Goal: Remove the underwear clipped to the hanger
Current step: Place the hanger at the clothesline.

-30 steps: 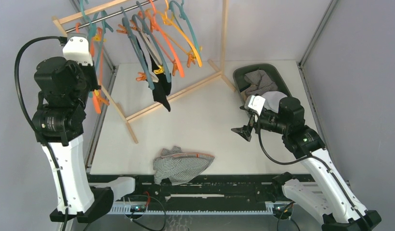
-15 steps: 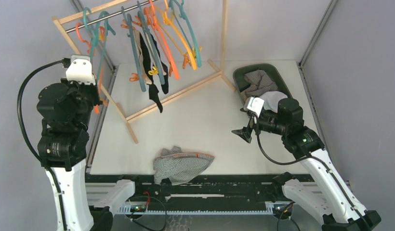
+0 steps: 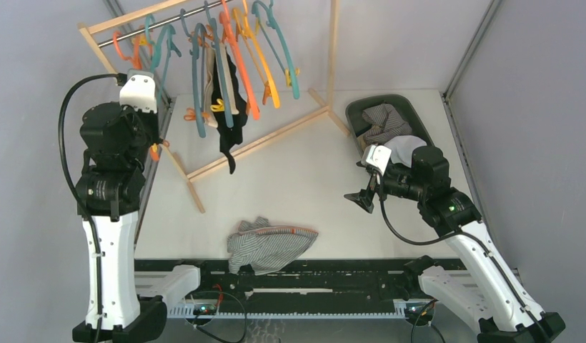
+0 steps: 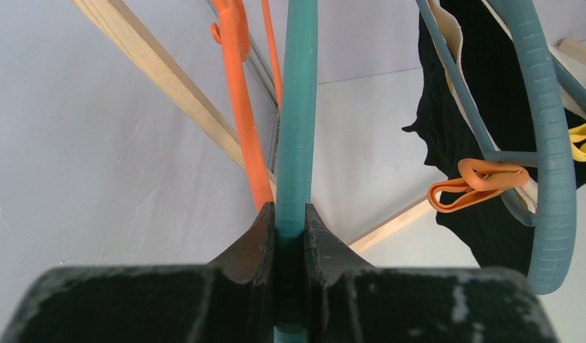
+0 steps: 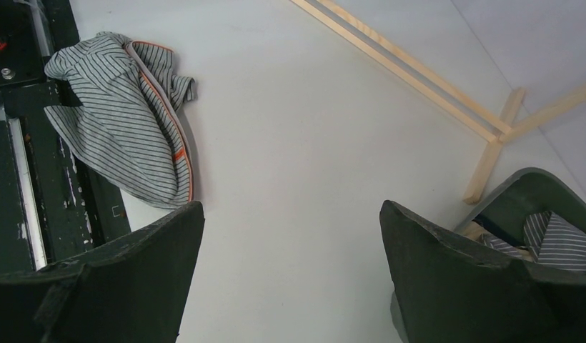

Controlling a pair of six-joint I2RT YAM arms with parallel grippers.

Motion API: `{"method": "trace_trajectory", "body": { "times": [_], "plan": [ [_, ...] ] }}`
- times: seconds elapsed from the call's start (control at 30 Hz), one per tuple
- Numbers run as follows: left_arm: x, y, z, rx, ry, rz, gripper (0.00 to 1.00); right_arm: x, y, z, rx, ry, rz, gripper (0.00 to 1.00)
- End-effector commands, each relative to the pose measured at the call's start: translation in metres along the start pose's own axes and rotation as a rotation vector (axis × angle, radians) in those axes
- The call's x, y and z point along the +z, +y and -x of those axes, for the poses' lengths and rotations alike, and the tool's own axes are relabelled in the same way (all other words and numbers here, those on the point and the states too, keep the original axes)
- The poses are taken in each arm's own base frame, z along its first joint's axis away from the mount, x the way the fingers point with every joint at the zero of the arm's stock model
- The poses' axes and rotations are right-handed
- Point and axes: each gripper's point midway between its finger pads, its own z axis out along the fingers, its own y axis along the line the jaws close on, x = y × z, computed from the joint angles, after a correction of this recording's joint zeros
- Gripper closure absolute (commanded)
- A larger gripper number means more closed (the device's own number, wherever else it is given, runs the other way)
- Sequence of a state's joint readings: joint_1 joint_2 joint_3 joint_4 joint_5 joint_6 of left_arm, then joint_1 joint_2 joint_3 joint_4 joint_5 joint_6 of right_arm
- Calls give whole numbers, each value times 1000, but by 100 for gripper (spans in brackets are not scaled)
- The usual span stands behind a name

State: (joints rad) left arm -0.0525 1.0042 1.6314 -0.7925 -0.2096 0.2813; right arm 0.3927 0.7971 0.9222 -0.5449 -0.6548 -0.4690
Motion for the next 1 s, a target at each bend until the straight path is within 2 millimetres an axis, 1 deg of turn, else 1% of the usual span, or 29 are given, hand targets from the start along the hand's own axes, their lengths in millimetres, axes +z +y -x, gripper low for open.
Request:
{"method": "trace_trajectory", "body": {
  "times": [0.0, 0.27, 0.4, 0.57, 0.67, 0.73, 0.77, 0.8, 0.9, 0.97],
  "plan": [
    [1, 15, 26, -14, -85, 71, 100, -3, -2, 3, -27, -11, -15, 9],
    [13, 22, 18, -6, -56, 129, 100, -4, -1, 1, -31, -5, -14, 9],
    [21, 20, 14, -24, -63, 146, 100, -4, -2, 1, -30, -4, -15, 9],
    [34, 18, 16, -44, -112, 160, 100, -4, -2, 0, -29, -2, -11, 9],
    [41, 18, 13, -44, -99, 169, 100, -5, -2, 0, -30, -2, -13, 9],
    [42, 14, 10, -50, -91, 157, 100, -6, -1, -1, -30, 2, -13, 9],
    [41, 12, 7, -54, -87, 149, 97, -6, -1, -2, -30, 5, -13, 9],
    [37, 11, 7, -61, -95, 139, 91, -6, -2, -2, -31, 6, -16, 9],
    [26, 5, 9, -82, -113, 96, 66, -6, -1, -5, -34, 4, -18, 9],
    [17, 3, 11, -94, -117, 69, 53, -6, 1, -5, -32, 1, -12, 9]
  ]
}}
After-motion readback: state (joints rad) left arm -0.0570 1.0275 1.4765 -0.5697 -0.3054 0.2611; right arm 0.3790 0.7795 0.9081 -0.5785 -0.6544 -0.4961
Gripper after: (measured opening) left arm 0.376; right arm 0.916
